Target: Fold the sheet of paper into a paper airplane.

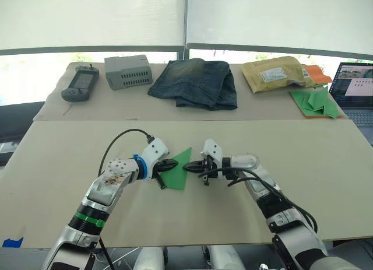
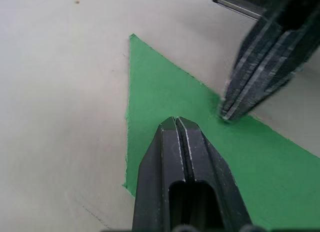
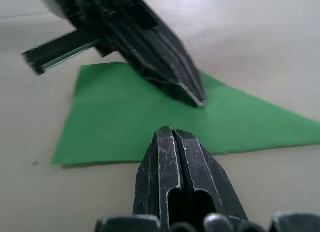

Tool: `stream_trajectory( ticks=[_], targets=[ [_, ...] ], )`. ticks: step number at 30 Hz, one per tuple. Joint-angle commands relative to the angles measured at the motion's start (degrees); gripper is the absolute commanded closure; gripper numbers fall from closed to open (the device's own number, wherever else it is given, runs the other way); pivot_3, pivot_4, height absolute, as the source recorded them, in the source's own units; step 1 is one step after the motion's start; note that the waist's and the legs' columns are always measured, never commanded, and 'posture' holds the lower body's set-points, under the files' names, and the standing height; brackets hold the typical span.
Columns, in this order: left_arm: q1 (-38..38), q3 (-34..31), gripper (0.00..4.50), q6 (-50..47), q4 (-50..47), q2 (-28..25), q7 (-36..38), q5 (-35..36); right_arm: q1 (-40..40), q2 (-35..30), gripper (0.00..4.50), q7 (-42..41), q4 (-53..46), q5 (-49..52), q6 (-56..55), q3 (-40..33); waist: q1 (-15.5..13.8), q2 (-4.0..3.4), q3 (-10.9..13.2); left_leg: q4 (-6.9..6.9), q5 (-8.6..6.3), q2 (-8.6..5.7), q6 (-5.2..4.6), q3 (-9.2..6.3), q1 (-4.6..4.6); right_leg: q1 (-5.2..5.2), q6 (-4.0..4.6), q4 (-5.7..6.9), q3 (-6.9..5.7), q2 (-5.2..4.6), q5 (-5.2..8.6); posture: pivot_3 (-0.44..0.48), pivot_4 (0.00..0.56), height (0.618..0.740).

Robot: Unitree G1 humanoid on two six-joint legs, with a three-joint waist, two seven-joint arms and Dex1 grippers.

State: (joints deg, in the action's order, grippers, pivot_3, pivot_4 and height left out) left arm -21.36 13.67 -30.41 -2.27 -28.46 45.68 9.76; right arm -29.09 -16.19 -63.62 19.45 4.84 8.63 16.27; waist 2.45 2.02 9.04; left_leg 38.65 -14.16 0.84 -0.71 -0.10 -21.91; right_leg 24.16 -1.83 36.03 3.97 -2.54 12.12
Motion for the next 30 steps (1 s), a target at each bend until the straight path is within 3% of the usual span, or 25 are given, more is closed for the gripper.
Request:
stream_trajectory(
  ticks=[1, 15, 21, 24, 30],
  targets=[
    [1.3, 1.3, 4.48, -1.1, 0.4, -0.2, 0.1, -1.0, 4.8, -1.4, 4.50, -1.7, -3.6, 0.2, 4.0, 2.9, 0.0, 0.01, 0.0, 0.00, 0.00, 0.00, 0.00, 0.00, 0.01, -0.01, -0.01, 0.00, 0.00, 0.00, 0.01, 0.000, 0.150, 0.728],
    [2.5, 1.7, 4.48, -1.2, -0.1, -0.2, 0.8, -1.0, 13.0, -6.8, 4.50, -1.7, -21.6, -0.1, 15.2, 10.3, 0.0, -0.05, -0.2, -0.05, -0.01, -0.01, 0.01, 0.01, 0.04, -0.01, -0.01, -0.03, -0.01, 0.02, 0.07, 0.000, 0.150, 0.728],
    [1.7, 1.1, 4.48, -1.4, 0.6, 0.4, 0.6, -0.7, 9.5, -6.4, 4.50, 3.3, -28.3, 6.6, 20.7, 1.1, -0.2, -0.02, -0.2, -0.03, 0.00, -0.02, 0.01, 0.02, -0.05, 0.05, -0.02, -0.05, 0.00, 0.00, 0.08, 0.000, 0.150, 0.728],
    [1.4, 1.6, 4.48, -1.1, 1.5, 0.5, 0.8, -1.3, 5.8, -5.2, 4.50, 7.8, -26.9, 6.3, 21.2, -1.6, -0.2, -0.02, -0.2, -0.01, 0.00, -0.03, 0.01, 0.02, -0.08, 0.07, -0.03, -0.05, 0.00, 0.00, 0.08, 0.000, 0.150, 0.728],
    [0.2, 1.5, 4.48, -0.8, 2.5, 1.3, 0.7, -1.6, 3.2, -3.5, 4.50, 11.4, -19.3, 2.7, 17.5, 1.3, -0.6, -0.02, -0.2, -0.02, 0.00, -0.05, 0.00, 0.00, -0.10, 0.09, -0.02, -0.05, -0.07, 0.04, 0.08, 0.000, 0.150, 0.728]
  ],
)
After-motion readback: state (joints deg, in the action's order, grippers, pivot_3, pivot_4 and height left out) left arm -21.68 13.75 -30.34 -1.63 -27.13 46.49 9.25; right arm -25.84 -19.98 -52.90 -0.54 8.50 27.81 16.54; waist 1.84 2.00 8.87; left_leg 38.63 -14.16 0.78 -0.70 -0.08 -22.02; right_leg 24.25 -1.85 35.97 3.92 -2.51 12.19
